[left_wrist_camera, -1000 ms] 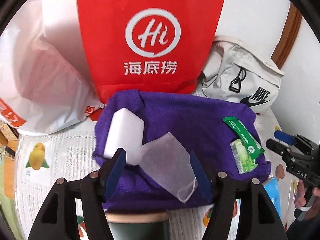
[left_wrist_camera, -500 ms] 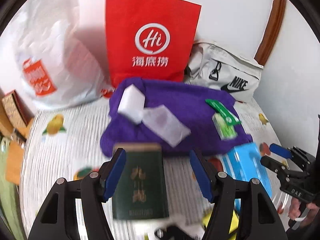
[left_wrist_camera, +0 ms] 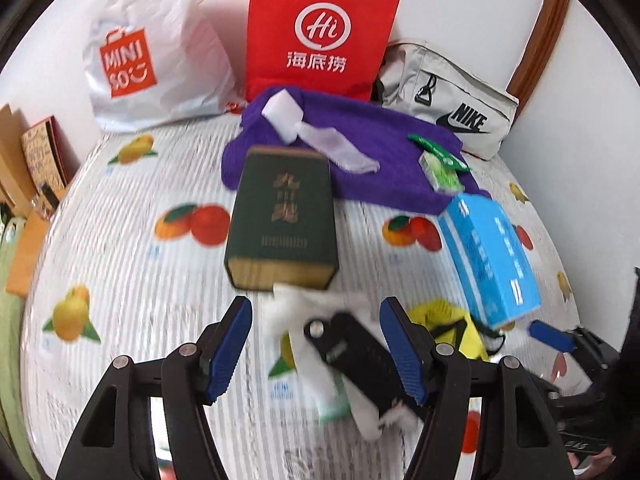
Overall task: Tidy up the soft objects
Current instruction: 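Withdraw both tools from the towel and move the right tool toward the yellow bag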
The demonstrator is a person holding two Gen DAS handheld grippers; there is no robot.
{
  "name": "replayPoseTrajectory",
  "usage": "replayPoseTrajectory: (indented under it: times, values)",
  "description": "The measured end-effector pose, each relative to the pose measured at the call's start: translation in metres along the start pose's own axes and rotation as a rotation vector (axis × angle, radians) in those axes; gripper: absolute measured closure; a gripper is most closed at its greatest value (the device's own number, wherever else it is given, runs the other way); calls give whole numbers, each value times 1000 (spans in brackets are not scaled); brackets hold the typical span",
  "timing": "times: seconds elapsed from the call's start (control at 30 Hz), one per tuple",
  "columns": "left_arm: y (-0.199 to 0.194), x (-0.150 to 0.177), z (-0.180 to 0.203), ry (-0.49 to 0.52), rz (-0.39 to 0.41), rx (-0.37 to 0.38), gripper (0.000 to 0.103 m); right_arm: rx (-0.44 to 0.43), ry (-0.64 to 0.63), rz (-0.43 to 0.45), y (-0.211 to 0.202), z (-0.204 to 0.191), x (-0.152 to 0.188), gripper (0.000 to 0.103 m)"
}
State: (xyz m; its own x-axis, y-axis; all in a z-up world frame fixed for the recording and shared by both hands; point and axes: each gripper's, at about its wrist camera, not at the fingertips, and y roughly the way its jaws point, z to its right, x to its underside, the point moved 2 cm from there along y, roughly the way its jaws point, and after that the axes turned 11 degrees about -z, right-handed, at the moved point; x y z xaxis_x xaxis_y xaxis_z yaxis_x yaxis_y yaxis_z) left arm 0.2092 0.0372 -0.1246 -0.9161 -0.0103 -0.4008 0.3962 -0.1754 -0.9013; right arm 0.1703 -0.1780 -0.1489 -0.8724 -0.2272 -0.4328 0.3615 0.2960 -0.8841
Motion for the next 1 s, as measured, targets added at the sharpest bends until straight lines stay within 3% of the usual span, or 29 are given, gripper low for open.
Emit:
replayPoseTrajectory:
  times: [0.43, 0.47, 0.5, 0.6, 0.83, 1.0]
  values:
    - [16, 52, -25, -36, -40, 1, 38, -22, 35, -96, 59, -11, 1, 29]
    - [16, 53, -26, -38, -39, 1, 38, -20, 30, -88, 58, -12, 3, 35]
    - [16, 54, -26, -40, -38, 1, 38, -27, 22, -79, 56, -13, 4, 49]
    - [16, 57, -27, -40, -34, 7, 38, -23, 38, -72, 48, -8, 13, 50]
    - [20, 64, -21, -24, -37, 13, 38, 18, 72, -81, 22, 11, 55, 50]
    - [26, 68, -12, -16, -49, 23, 38, 70, 102, -57, 10, 24, 66, 31]
